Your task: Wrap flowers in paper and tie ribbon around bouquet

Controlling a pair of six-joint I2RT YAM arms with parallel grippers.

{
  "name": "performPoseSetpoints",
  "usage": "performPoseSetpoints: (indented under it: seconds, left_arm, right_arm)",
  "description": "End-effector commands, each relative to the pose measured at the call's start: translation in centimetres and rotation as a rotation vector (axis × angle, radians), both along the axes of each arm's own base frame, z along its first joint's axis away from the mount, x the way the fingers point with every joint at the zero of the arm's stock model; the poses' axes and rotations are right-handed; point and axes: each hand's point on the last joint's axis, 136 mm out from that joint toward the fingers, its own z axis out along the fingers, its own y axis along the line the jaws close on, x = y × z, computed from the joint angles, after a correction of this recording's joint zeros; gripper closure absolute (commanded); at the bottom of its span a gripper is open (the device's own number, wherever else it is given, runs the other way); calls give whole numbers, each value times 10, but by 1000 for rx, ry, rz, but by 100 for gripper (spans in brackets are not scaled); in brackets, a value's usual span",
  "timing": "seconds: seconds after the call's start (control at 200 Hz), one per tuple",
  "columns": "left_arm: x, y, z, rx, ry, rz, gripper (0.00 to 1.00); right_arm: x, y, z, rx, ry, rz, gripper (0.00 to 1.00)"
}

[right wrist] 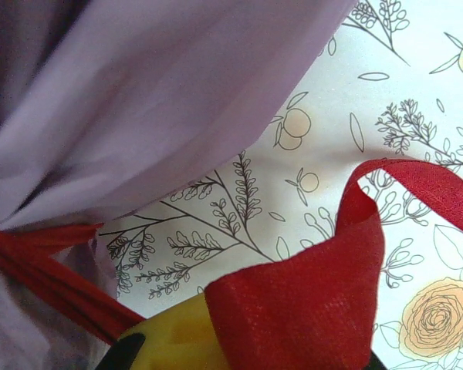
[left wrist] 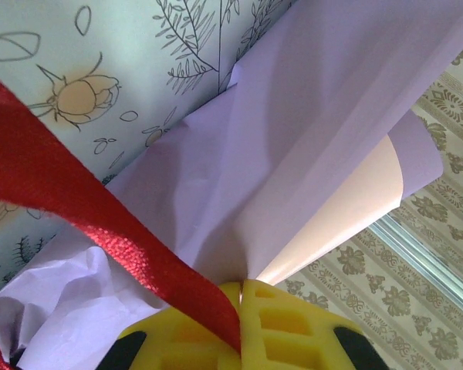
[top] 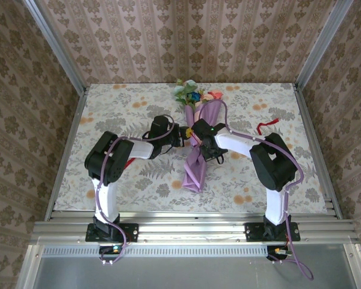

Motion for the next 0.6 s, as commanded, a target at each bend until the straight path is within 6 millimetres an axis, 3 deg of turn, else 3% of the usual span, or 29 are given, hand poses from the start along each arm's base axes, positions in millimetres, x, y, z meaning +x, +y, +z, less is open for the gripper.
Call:
performPoseSetpoints:
  seconds: [0.0, 0.415, 0.51, 0.6]
  left_arm:
    - [58, 37, 55, -156, -96, 251, 100]
    - [62, 44, 59, -162, -98, 262, 100]
    - [54, 42, 55, -152, -81, 235, 100]
    - [35, 36, 43, -117, -31, 175, 100]
  right_arm:
    - [-58, -47, -13, -224, 204, 21, 100]
    - [-64, -42, -14, -233, 203, 50, 100]
    - [-61, -40, -10, -202, 190, 14, 100]
    - [-57, -34, 0, -109, 180, -53, 100]
